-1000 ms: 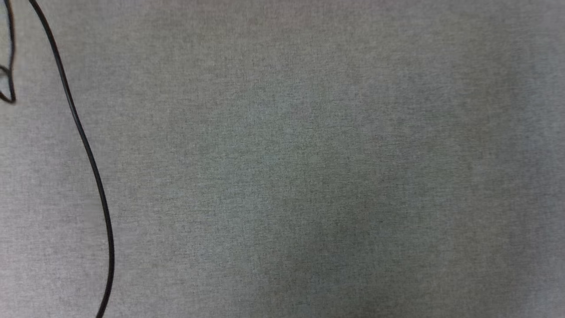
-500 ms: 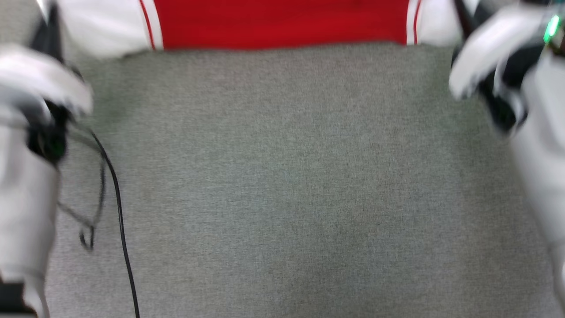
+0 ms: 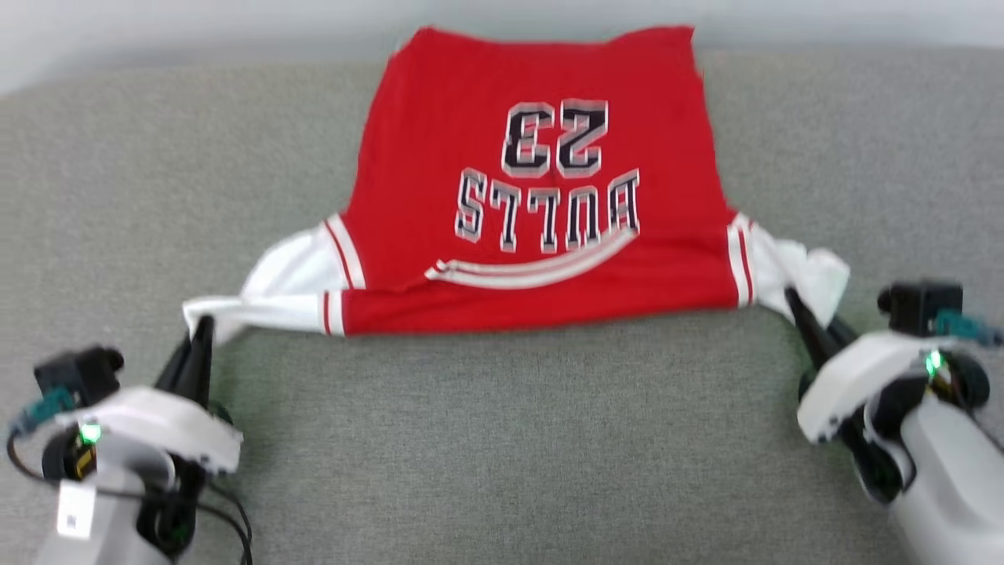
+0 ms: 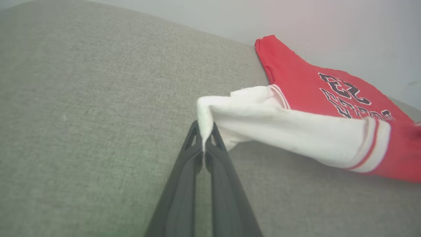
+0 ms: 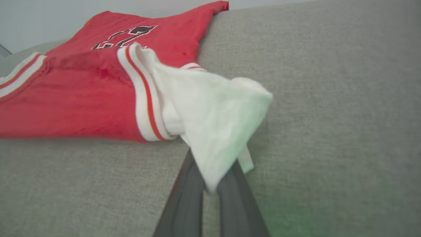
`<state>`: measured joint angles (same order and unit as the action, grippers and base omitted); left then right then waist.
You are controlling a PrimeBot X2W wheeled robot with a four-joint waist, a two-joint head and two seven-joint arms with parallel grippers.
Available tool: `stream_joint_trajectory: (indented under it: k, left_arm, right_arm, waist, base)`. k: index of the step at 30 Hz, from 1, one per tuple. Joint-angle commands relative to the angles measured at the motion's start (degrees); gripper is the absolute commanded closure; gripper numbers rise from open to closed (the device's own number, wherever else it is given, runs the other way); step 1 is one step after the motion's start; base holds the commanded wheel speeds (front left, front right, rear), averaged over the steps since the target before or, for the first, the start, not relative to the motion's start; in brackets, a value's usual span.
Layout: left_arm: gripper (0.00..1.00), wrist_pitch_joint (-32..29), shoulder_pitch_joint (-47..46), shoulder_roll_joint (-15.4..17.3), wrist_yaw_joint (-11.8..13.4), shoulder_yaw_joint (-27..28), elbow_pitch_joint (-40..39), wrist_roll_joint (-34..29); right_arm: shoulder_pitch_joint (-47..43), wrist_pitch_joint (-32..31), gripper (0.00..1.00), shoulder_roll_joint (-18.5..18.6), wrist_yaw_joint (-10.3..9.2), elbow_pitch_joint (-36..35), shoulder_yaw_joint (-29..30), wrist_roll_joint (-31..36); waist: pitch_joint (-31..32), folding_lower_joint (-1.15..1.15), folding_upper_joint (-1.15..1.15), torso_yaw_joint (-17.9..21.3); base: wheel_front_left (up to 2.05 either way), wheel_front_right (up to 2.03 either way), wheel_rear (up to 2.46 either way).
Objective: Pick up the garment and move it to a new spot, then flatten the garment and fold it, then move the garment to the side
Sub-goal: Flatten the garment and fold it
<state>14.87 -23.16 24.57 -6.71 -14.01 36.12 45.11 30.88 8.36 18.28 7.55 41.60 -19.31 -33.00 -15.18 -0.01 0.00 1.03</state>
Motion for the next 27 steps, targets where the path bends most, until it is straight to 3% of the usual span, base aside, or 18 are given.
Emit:
stream_joint_trajectory:
  k: [1,14,22,24,26,27]
  left_arm:
    - [1.0,0.34,2.52,0.06,0.73,0.73,-0.76,0.06]
    - [1.0,-1.3,25.06,-1.14,7.59,0.76,-12.36,0.77]
    - [1.0,-2.22,32.28,-1.64,9.47,-0.17,-18.29,1.3]
    - [1.0,-2.38,32.72,-1.68,9.69,-0.47,-18.99,1.1]
    - [1.0,-2.46,32.83,-1.79,9.79,-0.78,-19.52,1.02]
    - [1.0,-2.33,32.75,-1.74,9.72,-0.93,-19.77,0.85]
  right_arm:
    - [-2.75,-0.46,1.0,0.92,-0.13,-0.4,0.76,-0.85]
    - [-26.51,-6.71,1.0,-1.33,-0.13,-10.57,8.35,2.08]
    - [-37.19,-10.0,1.0,-4.85,-0.12,-17.88,15.32,6.84]
    - [-38.53,-11.12,0.6,-6.15,-0.12,-19.44,16.24,7.47]
    - [-39.24,-11.48,0.0,-6.84,-0.12,-21.16,17.31,8.15]
    - [-39.66,-11.82,0.0,-7.23,-0.12,-21.83,17.77,8.43]
  waist:
    - [3.38,0.01,0.0,-0.42]
    - [13.54,0.01,0.0,-0.21]
    - [15.61,0.01,0.0,-0.67]
    - [15.65,0.01,0.0,-0.68]
    - [15.69,0.01,0.0,-0.77]
    - [15.71,0.01,0.0,-0.84]
  base:
    - [0.0,0.0,0.0]
    - [0.0,0.0,0.0]
    - [0.0,0.0,0.0]
    - [0.0,0.0,0.0]
    - [0.0,0.0,0.0]
    - [0.0,0.0,0.0]
